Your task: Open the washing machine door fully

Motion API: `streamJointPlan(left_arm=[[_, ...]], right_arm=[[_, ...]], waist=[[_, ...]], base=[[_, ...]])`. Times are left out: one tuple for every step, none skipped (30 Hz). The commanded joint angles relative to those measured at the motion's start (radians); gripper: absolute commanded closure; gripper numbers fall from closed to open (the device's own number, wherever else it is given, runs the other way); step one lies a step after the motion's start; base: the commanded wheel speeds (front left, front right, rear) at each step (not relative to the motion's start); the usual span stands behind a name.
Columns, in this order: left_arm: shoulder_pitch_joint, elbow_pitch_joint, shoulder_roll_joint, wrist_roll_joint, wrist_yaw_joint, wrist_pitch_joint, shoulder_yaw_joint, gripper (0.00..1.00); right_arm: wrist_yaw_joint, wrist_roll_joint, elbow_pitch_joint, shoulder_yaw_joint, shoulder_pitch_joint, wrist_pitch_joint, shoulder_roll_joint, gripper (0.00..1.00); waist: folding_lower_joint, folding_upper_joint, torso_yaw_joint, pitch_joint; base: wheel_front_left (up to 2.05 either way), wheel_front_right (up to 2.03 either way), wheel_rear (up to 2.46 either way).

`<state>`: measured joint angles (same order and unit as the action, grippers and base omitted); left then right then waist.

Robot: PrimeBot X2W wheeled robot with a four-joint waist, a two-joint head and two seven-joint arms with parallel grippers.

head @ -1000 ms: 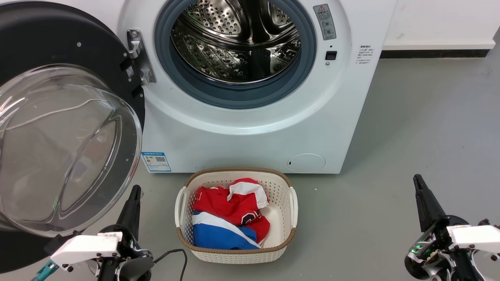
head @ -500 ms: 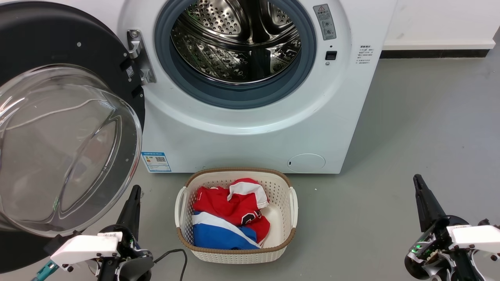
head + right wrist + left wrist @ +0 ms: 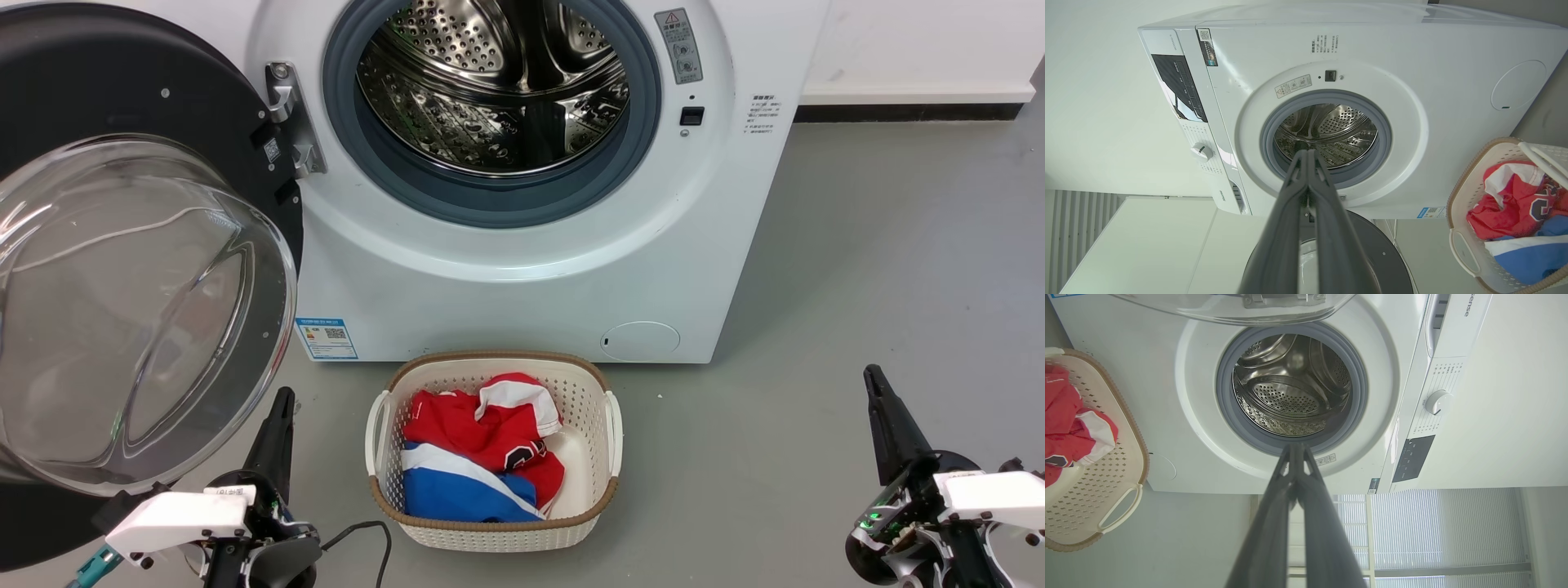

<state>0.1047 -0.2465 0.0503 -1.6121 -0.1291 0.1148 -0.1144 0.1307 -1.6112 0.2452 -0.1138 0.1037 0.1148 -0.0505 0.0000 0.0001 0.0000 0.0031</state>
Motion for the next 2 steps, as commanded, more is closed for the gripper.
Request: streamJointPlan(left_arm=[[0.007,0.004,-0.002,-0.001,-0.004,0.003,-0.003,1.0],[0.007,0.004,-0.002,-0.001,-0.004,0.003,-0.003,1.0]], right_arm=[[0.0,-0.004,0.001,-0.001,0.01,0.0,0.001,1.0],[0.0,-0.004,0.001,-0.001,0.01,0.0,0.001,1.0]], waist=[[0.0,-0.0001,0.0,0.0],[0.0,-0.0001,0.0,0.0]], base=[[0.0,0.0,0.0],[0.0,0.0,0.0]])
